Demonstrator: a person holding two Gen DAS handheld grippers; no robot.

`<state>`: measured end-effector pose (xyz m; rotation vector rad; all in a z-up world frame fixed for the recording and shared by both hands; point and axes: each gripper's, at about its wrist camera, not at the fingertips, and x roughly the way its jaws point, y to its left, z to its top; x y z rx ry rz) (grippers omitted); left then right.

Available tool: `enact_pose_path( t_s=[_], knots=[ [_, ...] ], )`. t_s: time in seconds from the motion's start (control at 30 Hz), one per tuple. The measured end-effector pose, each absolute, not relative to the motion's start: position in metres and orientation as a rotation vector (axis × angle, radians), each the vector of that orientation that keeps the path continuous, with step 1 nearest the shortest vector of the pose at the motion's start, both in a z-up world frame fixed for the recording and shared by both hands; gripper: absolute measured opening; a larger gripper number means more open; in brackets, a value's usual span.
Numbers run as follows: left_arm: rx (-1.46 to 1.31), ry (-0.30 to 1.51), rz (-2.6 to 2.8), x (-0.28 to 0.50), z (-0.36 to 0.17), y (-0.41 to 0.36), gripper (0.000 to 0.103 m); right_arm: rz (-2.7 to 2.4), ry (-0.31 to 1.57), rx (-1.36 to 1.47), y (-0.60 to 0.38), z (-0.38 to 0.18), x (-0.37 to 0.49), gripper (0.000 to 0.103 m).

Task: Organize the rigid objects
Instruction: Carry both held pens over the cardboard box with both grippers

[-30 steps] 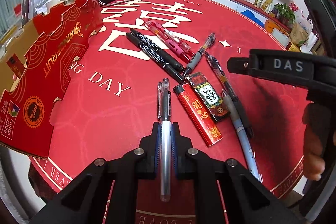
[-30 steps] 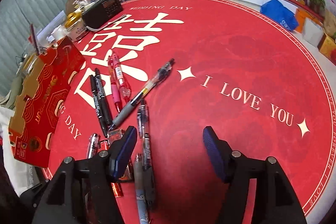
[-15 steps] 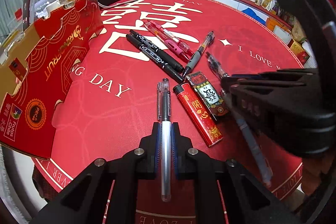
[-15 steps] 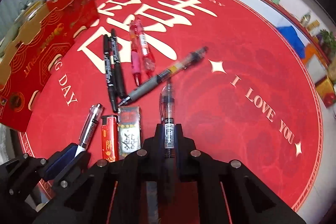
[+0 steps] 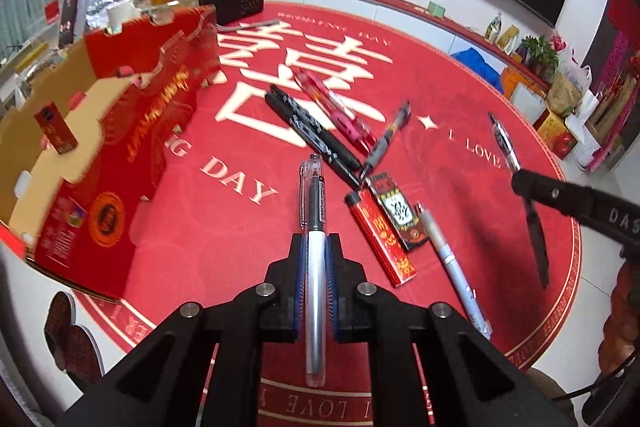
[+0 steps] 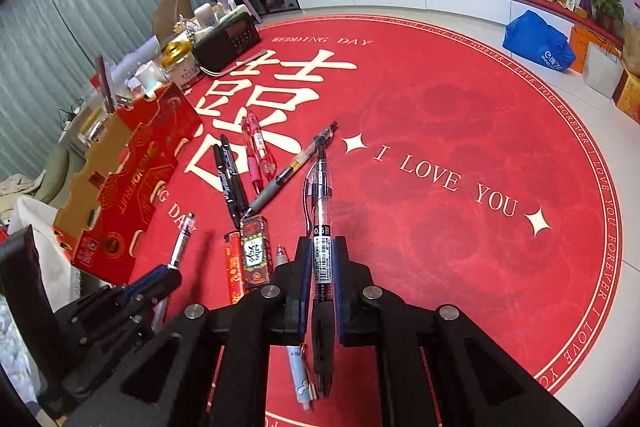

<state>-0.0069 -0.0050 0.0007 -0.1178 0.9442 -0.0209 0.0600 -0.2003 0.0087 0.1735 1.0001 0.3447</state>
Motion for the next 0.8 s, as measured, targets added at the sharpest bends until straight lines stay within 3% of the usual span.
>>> enact_pose_path(
  t_s=[0.8],
  knots=[
    [-0.096,0.751,0.080,-0.004,0.080,0.026,0.010,0.449,0.906,0.107,-0.145,0.059,0.068,0.010]
  ],
)
